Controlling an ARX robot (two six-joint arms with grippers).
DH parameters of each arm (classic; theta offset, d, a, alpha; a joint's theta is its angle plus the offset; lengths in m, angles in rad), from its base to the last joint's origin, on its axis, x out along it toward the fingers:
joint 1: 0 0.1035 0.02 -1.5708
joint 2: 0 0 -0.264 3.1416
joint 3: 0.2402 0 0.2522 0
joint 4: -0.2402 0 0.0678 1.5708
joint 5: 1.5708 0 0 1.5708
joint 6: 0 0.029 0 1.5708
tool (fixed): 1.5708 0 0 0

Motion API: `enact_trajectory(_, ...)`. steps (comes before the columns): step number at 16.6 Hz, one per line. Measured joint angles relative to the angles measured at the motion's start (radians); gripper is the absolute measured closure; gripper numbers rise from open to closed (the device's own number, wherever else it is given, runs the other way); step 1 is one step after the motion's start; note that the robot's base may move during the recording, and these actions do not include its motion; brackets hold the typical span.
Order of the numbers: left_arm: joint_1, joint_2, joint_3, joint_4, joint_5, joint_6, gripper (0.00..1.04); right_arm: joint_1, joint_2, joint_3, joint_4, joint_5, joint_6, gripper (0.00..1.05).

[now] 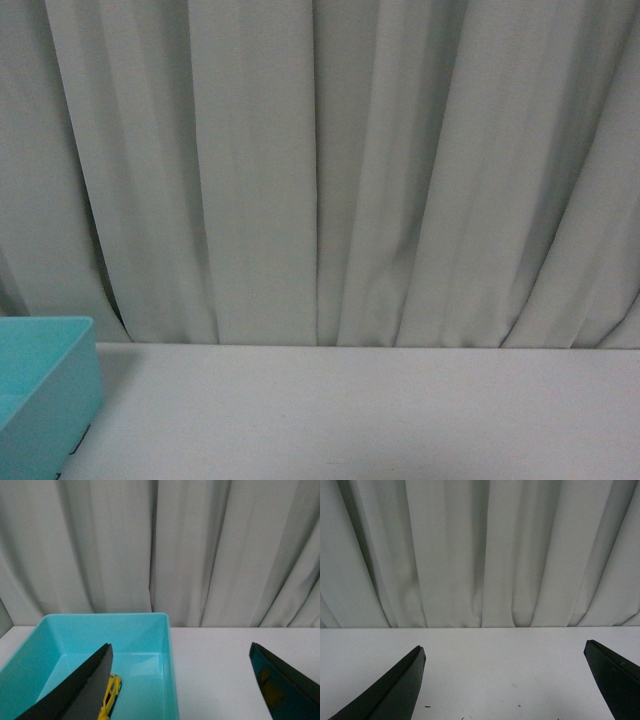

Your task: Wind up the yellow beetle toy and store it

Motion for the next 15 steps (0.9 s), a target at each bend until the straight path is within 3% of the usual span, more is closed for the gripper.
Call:
enact_trajectory(1, 0.000, 0.000, 0.000, 0.000, 0.000, 0.000, 0.08, 0.000, 0.000, 0.000, 0.000, 0.000, 0.000, 0.07)
enact_trajectory(2, 0.000, 0.000, 0.000, 0.000, 0.000, 0.001, 0.05, 0.000, 0.000, 0.000, -0.001, 0.000, 0.000, 0.07)
enact_trajectory(15, 0.000, 0.000, 0.000, -0.001, 0.000, 0.000, 0.07, 0.000, 0.001, 0.000, -0.003, 0.000, 0.000, 0.07)
